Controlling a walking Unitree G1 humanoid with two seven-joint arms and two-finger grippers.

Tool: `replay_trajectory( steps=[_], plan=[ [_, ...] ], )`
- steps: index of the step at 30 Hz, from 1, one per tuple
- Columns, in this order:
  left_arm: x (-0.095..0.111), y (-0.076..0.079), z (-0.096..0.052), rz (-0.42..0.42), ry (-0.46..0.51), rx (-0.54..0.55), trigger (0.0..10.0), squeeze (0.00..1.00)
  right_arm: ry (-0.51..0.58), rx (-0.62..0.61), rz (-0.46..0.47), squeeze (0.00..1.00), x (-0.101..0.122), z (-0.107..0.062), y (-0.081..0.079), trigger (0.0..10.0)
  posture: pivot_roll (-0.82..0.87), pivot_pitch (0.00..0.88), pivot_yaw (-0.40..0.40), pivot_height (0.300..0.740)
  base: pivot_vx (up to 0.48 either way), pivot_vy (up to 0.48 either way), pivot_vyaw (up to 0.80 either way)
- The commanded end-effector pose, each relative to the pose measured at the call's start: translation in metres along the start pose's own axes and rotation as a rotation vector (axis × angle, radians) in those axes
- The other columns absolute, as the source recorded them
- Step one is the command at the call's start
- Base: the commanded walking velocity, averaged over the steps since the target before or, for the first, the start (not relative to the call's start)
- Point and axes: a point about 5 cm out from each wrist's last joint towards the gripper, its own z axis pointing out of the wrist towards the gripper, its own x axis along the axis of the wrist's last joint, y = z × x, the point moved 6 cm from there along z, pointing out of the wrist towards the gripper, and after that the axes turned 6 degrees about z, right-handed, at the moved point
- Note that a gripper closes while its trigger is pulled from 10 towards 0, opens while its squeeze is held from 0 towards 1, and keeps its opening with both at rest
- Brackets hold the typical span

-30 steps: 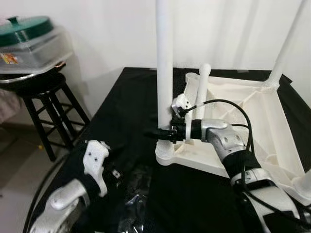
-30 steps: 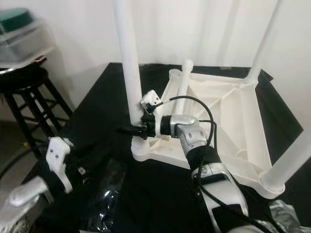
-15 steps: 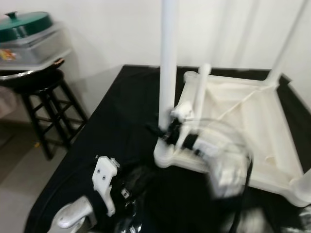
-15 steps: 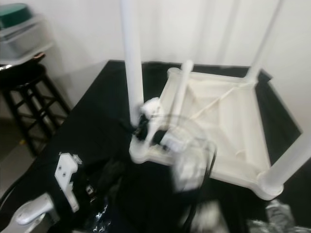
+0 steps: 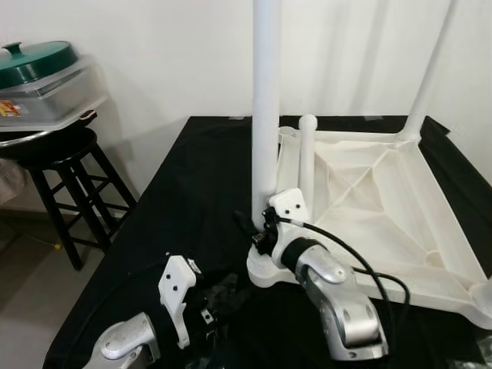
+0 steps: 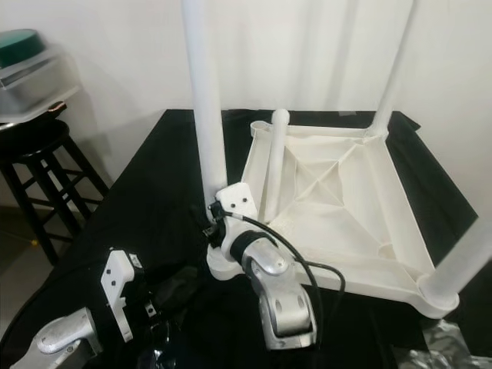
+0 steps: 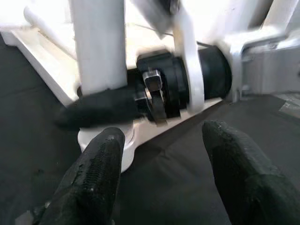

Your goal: Building children table

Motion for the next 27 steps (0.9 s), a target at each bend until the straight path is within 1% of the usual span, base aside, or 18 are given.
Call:
replay_trajectory(
  steps=[1,2,4,5,6,7,8,9,10,13,15,16,17,18,19,20,25,27],
  plan=[
    [-0.007,-0.003,0.001,0.013,-0.023,0.008,10.0,0.00,0.088,0.199,-0.074,0.77,0.039,0.001,-0.013,10.0,0.00,0.030,0.020,0.740,0.000,0.000,0.00],
    [-0.008,-0.003,0.003,0.015,-0.021,0.010,10.0,0.00,0.119,0.280,-0.144,0.07,0.057,-0.003,-0.012,10.0,0.00,0.026,0.017,0.740,0.000,0.000,0.00],
    [-0.008,-0.003,0.003,0.015,-0.021,0.010,10.0,0.00,0.119,0.280,-0.144,0.07,0.057,-0.003,-0.012,10.0,0.00,0.026,0.017,0.740,0.000,0.000,0.00],
    [-0.009,-0.004,0.004,0.015,-0.019,0.010,10.0,0.00,0.122,0.352,-0.227,0.00,0.067,-0.007,-0.009,10.0,0.01,0.021,0.014,0.740,0.000,0.000,0.00],
    [-0.009,-0.004,0.006,0.015,-0.018,0.009,10.0,0.00,0.111,0.413,-0.276,0.00,0.072,-0.011,-0.009,10.0,0.01,0.018,0.012,0.740,0.000,0.000,0.00],
    [-0.009,-0.004,0.006,0.015,-0.018,0.009,10.0,0.00,0.111,0.413,-0.276,0.00,0.072,-0.011,-0.009,10.0,0.01,0.018,0.012,0.740,0.000,0.000,0.00],
    [-0.010,-0.004,0.007,0.013,-0.018,0.007,10.0,0.00,0.084,0.476,-0.288,0.00,0.074,-0.013,-0.007,10.0,0.01,0.013,0.009,0.740,0.000,0.000,0.00],
    [-0.010,-0.004,0.007,0.013,-0.018,0.007,10.0,0.00,0.084,0.476,-0.288,0.00,0.074,-0.013,-0.007,10.0,0.01,0.013,0.009,0.740,0.000,0.000,0.00],
    [-0.011,-0.005,0.008,0.012,-0.018,0.003,10.0,0.00,0.057,0.527,-0.295,0.00,0.075,-0.013,-0.005,10.0,0.02,0.009,0.004,0.740,0.000,0.000,0.00],
    [-0.011,-0.005,0.009,0.011,-0.019,0.001,10.0,0.00,0.041,0.558,-0.292,0.00,0.076,-0.013,-0.003,10.0,0.02,0.009,0.004,0.740,0.000,0.000,0.00],
    [-0.013,-0.003,0.011,-0.006,-0.023,-0.028,10.0,0.00,0.007,0.583,-0.278,0.00,0.079,-0.003,0.004,10.0,0.03,0.000,0.000,0.740,0.000,0.000,0.00],
    [-0.013,-0.003,0.011,-0.006,-0.023,-0.028,10.0,0.00,0.007,0.583,-0.278,0.00,0.079,-0.003,0.004,10.0,0.03,0.000,0.000,0.740,0.000,0.000,0.00],
    [-0.013,-0.002,0.012,-0.016,-0.018,-0.037,1.6,0.00,-0.002,0.600,-0.264,0.00,0.081,0.001,0.005,10.0,0.03,0.000,-0.001,0.740,0.000,0.000,0.00],
    [-0.013,-0.002,0.012,-0.020,-0.017,-0.045,0.0,0.00,-0.009,0.608,-0.244,0.00,0.082,0.004,0.007,4.7,0.03,0.000,-0.001,0.740,0.000,0.000,0.00],
    [-0.013,-0.002,0.012,-0.020,-0.017,-0.045,0.0,0.00,-0.009,0.608,-0.244,0.00,0.082,0.004,0.007,4.7,0.03,0.000,-0.001,0.740,0.000,0.000,0.00],
    [-0.013,-0.003,0.011,-0.012,-0.020,-0.046,0.0,0.00,-0.007,0.618,-0.224,0.00,0.083,0.005,0.009,0.0,0.03,0.000,0.002,0.740,0.000,0.000,0.00],
    [-0.013,-0.005,0.009,0.003,-0.025,-0.037,0.0,0.00,-0.008,0.637,-0.194,0.00,0.081,0.005,0.012,0.0,0.03,0.000,0.003,0.740,0.000,0.000,0.00],
    [-0.015,-0.009,0.005,0.031,-0.040,-0.006,0.0,0.00,-0.024,0.639,-0.170,0.00,0.069,0.001,0.016,0.0,0.01,0.000,0.013,0.740,0.000,0.000,0.00]
  ],
)
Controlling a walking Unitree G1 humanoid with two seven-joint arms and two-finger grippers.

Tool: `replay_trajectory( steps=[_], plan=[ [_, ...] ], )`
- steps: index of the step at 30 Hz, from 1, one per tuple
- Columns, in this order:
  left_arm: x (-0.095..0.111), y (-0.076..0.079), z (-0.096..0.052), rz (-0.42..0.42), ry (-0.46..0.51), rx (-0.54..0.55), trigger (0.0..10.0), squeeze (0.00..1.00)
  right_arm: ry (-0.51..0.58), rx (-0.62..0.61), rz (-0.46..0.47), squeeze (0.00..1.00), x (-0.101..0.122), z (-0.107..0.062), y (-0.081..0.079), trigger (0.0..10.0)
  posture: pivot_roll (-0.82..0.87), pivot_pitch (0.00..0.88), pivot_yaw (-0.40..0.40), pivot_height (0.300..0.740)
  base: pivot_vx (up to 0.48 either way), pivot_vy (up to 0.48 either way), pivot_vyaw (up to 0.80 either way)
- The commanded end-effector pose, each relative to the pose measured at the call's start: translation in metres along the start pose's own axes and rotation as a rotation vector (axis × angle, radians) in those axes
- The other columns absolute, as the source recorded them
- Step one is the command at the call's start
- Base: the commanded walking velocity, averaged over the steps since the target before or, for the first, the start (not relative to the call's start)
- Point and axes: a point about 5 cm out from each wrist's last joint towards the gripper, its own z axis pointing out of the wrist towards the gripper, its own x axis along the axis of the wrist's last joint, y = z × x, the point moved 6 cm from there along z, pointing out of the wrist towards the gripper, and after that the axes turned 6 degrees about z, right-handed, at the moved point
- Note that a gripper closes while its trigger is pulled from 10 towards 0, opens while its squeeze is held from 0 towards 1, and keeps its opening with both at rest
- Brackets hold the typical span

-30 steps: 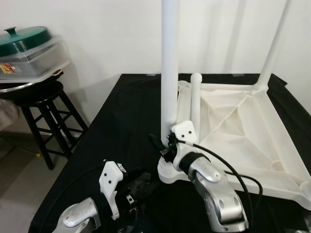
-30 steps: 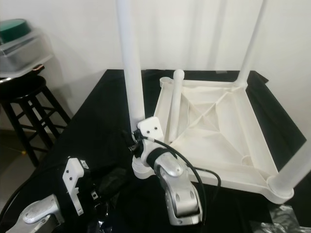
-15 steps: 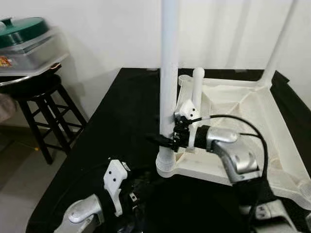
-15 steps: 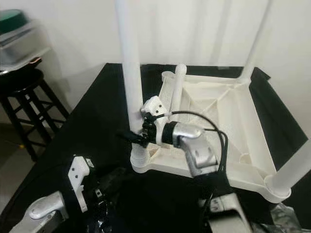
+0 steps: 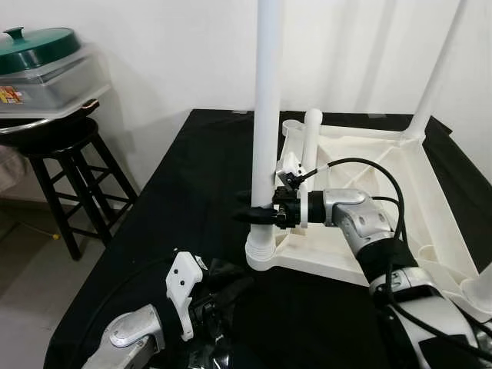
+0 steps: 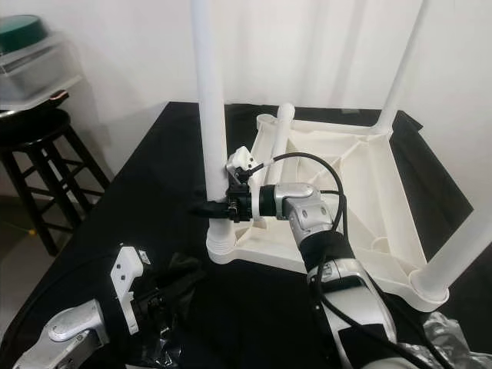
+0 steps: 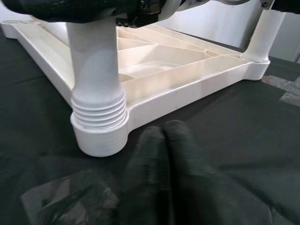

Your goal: Building children table

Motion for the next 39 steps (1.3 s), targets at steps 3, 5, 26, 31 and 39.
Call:
replay_trajectory(
  steps=[3,5,26,31,39],
  plan=[
    [-0.006,-0.006,-0.009,0.020,-0.032,0.047,0.0,0.00,0.000,-0.018,0.058,0.00,-0.019,-0.006,-0.001,0.0,0.01,0.000,0.013,0.740,0.000,0.000,0.00],
    [-0.007,-0.009,-0.012,0.015,-0.033,0.080,0.0,0.00,-0.042,-0.229,0.086,0.00,-0.053,-0.003,-0.001,0.0,-0.01,0.020,0.008,0.740,0.000,0.000,0.00],
    [-0.009,-0.015,-0.012,-0.031,-0.031,0.070,10.0,0.00,0.043,-0.431,0.221,1.00,-0.044,0.028,-0.055,10.0,-0.01,0.023,0.025,0.740,0.000,0.000,0.00],
    [-0.011,-0.015,-0.006,-0.048,-0.030,0.051,10.0,0.00,0.094,-0.177,0.017,0.00,-0.006,0.011,-0.048,10.0,0.00,0.000,0.015,0.740,0.000,0.000,0.00],
    [-0.014,-0.016,-0.004,-0.053,-0.033,0.045,10.0,0.00,0.056,-0.013,-0.021,0.00,0.002,0.003,-0.038,10.0,0.01,0.000,0.006,0.740,0.000,0.000,0.00]
  ],
)
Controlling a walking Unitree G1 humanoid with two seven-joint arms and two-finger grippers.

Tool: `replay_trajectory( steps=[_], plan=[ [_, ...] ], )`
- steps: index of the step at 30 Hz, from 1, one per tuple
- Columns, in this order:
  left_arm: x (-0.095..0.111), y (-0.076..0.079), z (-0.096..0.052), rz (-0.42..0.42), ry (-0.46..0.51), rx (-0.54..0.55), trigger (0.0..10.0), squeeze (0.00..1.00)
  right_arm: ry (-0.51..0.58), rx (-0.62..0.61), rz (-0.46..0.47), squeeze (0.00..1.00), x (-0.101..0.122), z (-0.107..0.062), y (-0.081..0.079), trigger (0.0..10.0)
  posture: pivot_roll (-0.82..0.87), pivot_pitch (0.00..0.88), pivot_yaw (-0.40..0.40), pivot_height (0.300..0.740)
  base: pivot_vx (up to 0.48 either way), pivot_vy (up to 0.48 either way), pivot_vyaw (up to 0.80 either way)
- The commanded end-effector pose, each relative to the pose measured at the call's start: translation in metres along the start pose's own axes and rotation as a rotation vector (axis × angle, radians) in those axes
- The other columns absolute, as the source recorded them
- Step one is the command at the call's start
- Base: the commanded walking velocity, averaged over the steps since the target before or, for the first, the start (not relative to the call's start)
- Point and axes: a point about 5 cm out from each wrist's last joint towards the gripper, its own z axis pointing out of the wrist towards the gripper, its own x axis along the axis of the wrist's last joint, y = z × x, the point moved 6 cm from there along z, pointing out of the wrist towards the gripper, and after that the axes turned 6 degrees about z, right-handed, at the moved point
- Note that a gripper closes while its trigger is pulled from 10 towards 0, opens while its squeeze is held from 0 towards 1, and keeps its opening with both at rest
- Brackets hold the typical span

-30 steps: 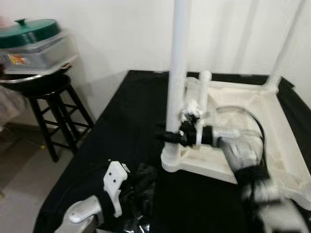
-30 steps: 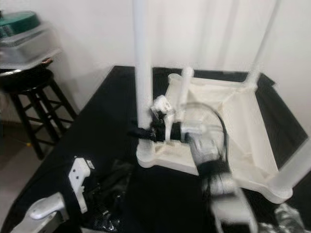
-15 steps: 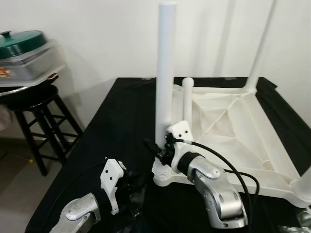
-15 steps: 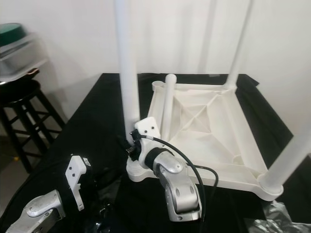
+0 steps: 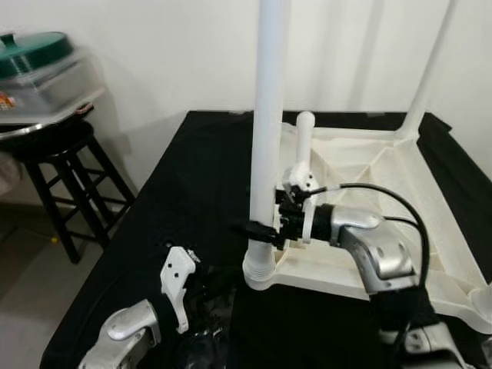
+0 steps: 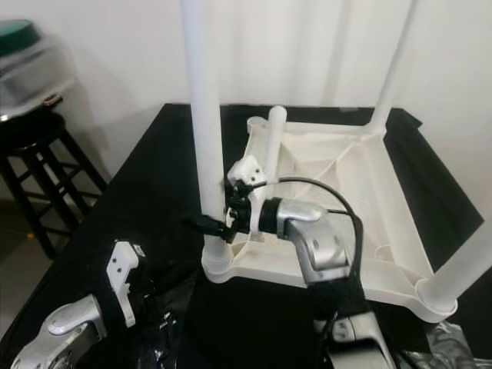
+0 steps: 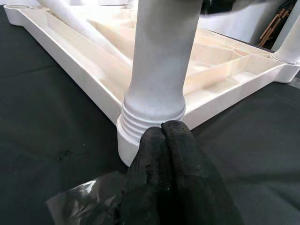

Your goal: Building children table

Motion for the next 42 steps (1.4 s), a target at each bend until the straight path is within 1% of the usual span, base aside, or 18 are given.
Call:
replay_trajectory(
  steps=[1,3,4,6,7,14,20,21,23,25,26,27,29,36,37,40,41,42],
  plan=[
    [-0.004,-0.001,0.001,-0.009,-0.011,-0.002,10.0,0.00,0.004,0.051,-0.015,0.00,0.006,0.002,0.002,10.0,0.01,0.000,0.004,0.740,0.000,0.000,0.00],
    [-0.005,-0.001,0.001,-0.010,-0.012,-0.003,10.0,0.00,-0.004,0.085,-0.013,0.00,0.009,0.004,0.004,10.0,0.02,0.000,0.000,0.740,0.000,0.000,0.00],
    [-0.006,-0.001,0.002,-0.009,-0.012,-0.003,10.0,0.00,-0.002,0.128,0.008,0.00,0.013,0.006,0.005,3.5,0.03,0.000,-0.009,0.740,0.000,0.000,0.00],
    [-0.006,0.000,0.003,-0.009,-0.012,-0.003,10.0,0.00,0.001,0.156,0.022,0.00,0.016,0.008,0.006,3.5,0.03,0.000,-0.009,0.740,0.000,0.000,0.00],
    [-0.006,-0.001,0.003,-0.009,-0.012,-0.003,10.0,0.00,0.003,0.176,0.031,0.00,0.018,0.009,0.006,0.0,0.03,0.000,-0.009,0.740,0.000,0.000,0.00],
    [-0.007,0.000,0.001,0.001,-0.012,0.008,10.0,0.00,-0.018,0.232,0.076,0.00,0.012,0.008,0.007,0.0,0.03,0.000,-0.016,0.740,0.000,0.000,0.00],
    [-0.007,0.001,0.000,0.000,-0.010,0.008,10.0,0.00,-0.057,0.156,0.091,0.00,-0.016,-0.001,0.014,0.0,0.02,0.000,-0.016,0.740,0.000,0.000,0.00],
    [-0.006,0.001,0.000,-0.001,-0.008,0.008,10.0,0.00,-0.087,0.069,0.084,0.00,-0.034,-0.001,0.013,0.0,0.01,0.000,-0.022,0.740,0.000,0.000,0.00],
    [-0.004,0.001,-0.002,-0.003,-0.003,0.009,10.0,0.00,-0.138,-0.274,0.134,0.00,-0.077,0.007,0.014,0.0,0.00,0.000,-0.024,0.740,0.000,0.000,0.00],
    [-0.002,-0.003,-0.004,-0.009,0.002,0.011,10.0,0.00,-0.101,-0.764,0.290,0.00,-0.104,-0.003,0.012,0.0,-0.02,0.007,0.004,0.740,0.000,0.000,0.00],
    [-0.002,-0.004,-0.005,-0.009,0.001,0.008,10.0,0.00,-0.083,-0.802,0.330,0.00,-0.105,0.000,-0.003,0.0,-0.05,0.010,0.023,0.740,0.000,0.000,0.00],
    [-0.002,-0.004,-0.005,-0.009,0.001,0.008,10.0,0.00,-0.083,-0.802,0.330,0.00,-0.105,0.000,-0.003,0.0,-0.05,0.010,0.023,0.740,0.000,0.000,0.00],
    [-0.003,-0.005,-0.004,-0.012,-0.002,-0.007,10.0,0.00,-0.080,-0.650,0.256,0.00,-0.089,0.019,-0.021,0.0,-0.08,0.000,0.041,0.740,0.000,0.000,0.00],
    [-0.003,-0.005,-0.002,-0.020,-0.008,-0.028,10.0,0.00,-0.121,-0.625,0.239,0.00,-0.095,0.017,-0.008,0.0,-0.03,0.000,0.013,0.740,0.000,0.000,0.00],
    [-0.004,-0.006,-0.002,-0.020,-0.009,-0.019,10.0,0.00,-0.129,-0.623,0.242,0.00,-0.096,0.016,-0.005,10.0,-0.03,0.000,0.015,0.740,0.000,0.000,0.00],
    [-0.003,-0.008,-0.003,-0.019,-0.003,0.002,10.0,0.00,-0.118,-0.589,0.244,0.00,-0.091,0.017,-0.006,10.0,-0.03,0.000,0.015,0.740,0.000,0.000,0.00],
    [-0.002,-0.009,-0.003,-0.018,0.003,0.017,10.0,0.00,-0.085,-0.531,0.254,1.00,-0.081,0.019,-0.007,10.0,-0.03,0.000,0.011,0.740,0.000,0.000,0.00],
    [-0.003,-0.010,-0.002,-0.018,0.005,0.020,10.0,0.00,-0.046,-0.437,0.239,1.00,-0.065,0.022,-0.012,10.0,-0.02,0.000,0.007,0.740,0.000,0.000,0.00]
  ],
)
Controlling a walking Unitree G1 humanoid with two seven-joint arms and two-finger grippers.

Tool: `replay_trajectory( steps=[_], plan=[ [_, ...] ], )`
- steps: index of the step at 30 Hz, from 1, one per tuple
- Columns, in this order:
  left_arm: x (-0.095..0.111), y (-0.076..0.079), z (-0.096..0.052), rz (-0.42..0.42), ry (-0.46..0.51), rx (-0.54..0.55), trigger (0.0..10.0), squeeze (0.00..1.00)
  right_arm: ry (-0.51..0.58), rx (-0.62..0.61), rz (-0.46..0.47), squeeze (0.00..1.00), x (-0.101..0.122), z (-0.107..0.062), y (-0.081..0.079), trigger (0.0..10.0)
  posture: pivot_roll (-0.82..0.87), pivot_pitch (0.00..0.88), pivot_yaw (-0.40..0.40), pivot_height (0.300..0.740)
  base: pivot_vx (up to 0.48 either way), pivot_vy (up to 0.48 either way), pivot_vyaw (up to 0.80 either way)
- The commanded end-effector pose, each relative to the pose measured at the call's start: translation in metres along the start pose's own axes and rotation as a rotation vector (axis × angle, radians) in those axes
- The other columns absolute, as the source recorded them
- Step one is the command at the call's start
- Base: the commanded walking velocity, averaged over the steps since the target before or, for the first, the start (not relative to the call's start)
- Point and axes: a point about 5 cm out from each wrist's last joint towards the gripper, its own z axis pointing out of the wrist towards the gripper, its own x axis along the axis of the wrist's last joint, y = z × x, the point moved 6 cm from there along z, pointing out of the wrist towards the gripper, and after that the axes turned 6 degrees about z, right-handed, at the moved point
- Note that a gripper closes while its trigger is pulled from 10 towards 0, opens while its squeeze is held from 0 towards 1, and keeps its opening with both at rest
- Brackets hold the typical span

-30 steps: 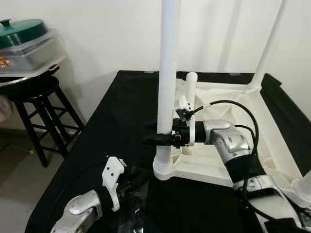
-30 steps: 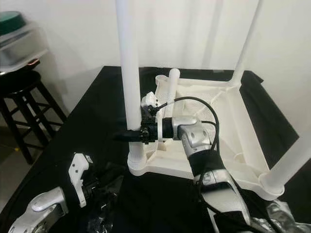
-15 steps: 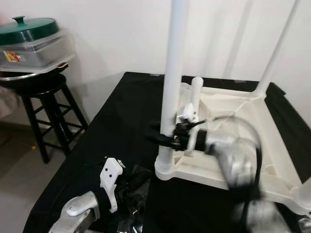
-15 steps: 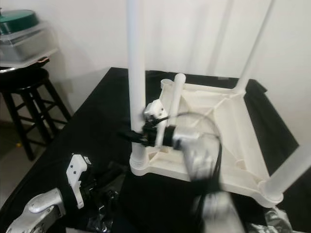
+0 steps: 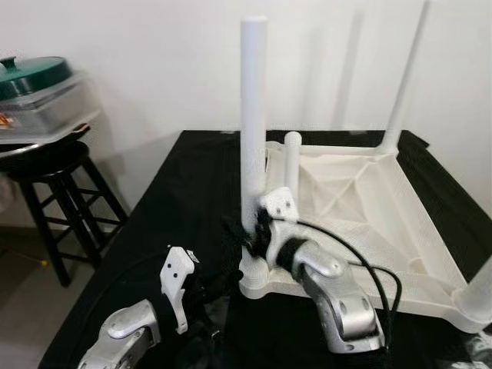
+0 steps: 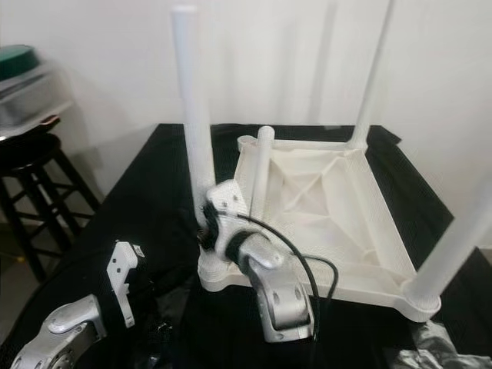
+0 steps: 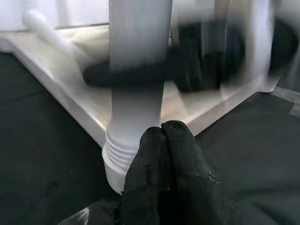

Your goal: Building children table

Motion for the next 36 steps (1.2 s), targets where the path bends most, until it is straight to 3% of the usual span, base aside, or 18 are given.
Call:
replay_trajectory(
  steps=[1,3,4,5,6,7,17,18,20,26,32,35,36],
  plan=[
    [-0.003,-0.005,-0.002,-0.007,-0.005,0.026,10.0,0.00,0.010,0.076,0.022,1.00,0.008,-0.001,-0.006,10.0,-0.02,0.000,0.007,0.740,0.000,0.000,0.00],
    [-0.004,-0.005,0.001,-0.012,-0.006,0.018,10.0,0.00,0.092,0.241,-0.064,1.00,0.041,-0.007,-0.009,10.0,-0.02,0.000,0.006,0.740,0.000,0.000,0.00],
    [-0.004,-0.005,0.002,-0.014,-0.007,0.013,10.0,0.00,0.107,0.301,-0.128,0.95,0.052,-0.012,-0.009,10.0,-0.02,0.000,0.004,0.740,0.000,0.000,0.00],
    [-0.004,-0.005,0.002,-0.014,-0.007,0.013,10.0,0.00,0.107,0.301,-0.128,0.95,0.052,-0.012,-0.009,10.0,-0.02,0.000,0.004,0.740,0.000,0.000,0.00],
    [-0.005,-0.005,0.004,-0.017,-0.007,0.009,10.0,0.00,0.109,0.380,-0.206,0.22,0.062,-0.019,-0.007,10.0,-0.02,0.000,0.002,0.740,0.000,0.000,0.00],
    [-0.005,-0.005,0.004,-0.018,-0.006,0.009,10.0,0.00,0.092,0.423,-0.229,0.00,0.064,-0.021,-0.006,10.0,-0.02,0.000,0.001,0.740,0.000,0.000,0.00],
    [-0.007,-0.008,0.009,-0.016,-0.008,0.012,10.0,0.00,0.019,0.629,-0.232,0.00,0.074,-0.014,0.001,10.0,0.01,0.000,-0.018,0.740,0.000,0.000,0.00],
    [-0.007,-0.008,0.010,-0.014,-0.009,0.013,10.0,0.00,0.014,0.657,-0.213,0.00,0.075,-0.013,0.002,0.4,0.01,0.000,-0.018,0.740,0.000,0.000,0.00],
    [-0.007,-0.009,0.011,-0.013,-0.010,0.016,10.0,0.00,0.015,0.681,-0.187,0.00,0.078,-0.012,0.006,0.0,0.02,0.000,-0.026,0.740,0.000,0.000,0.00],
    [-0.008,-0.009,0.011,-0.012,-0.009,0.021,10.0,0.00,0.018,0.693,-0.164,0.00,0.076,-0.014,0.011,0.0,0.02,0.000,-0.028,0.740,0.000,0.000,0.00],
    [-0.007,-0.009,0.012,-0.017,-0.006,0.018,10.0,0.00,0.017,0.600,-0.152,0.00,0.051,-0.017,0.021,0.0,0.00,0.000,-0.026,0.740,0.000,0.000,0.00],
    [-0.007,-0.009,0.012,-0.018,-0.004,0.016,10.0,0.00,0.003,0.506,-0.155,0.00,0.036,-0.012,0.024,0.0,-0.01,0.000,-0.029,0.740,0.000,0.000,0.00],
    [-0.007,-0.009,0.012,-0.015,-0.005,0.017,10.0,0.00,0.044,0.245,-0.120,0.00,0.019,0.004,0.030,0.0,-0.02,0.000,-0.035,0.740,0.000,0.000,0.00]
  ],
)
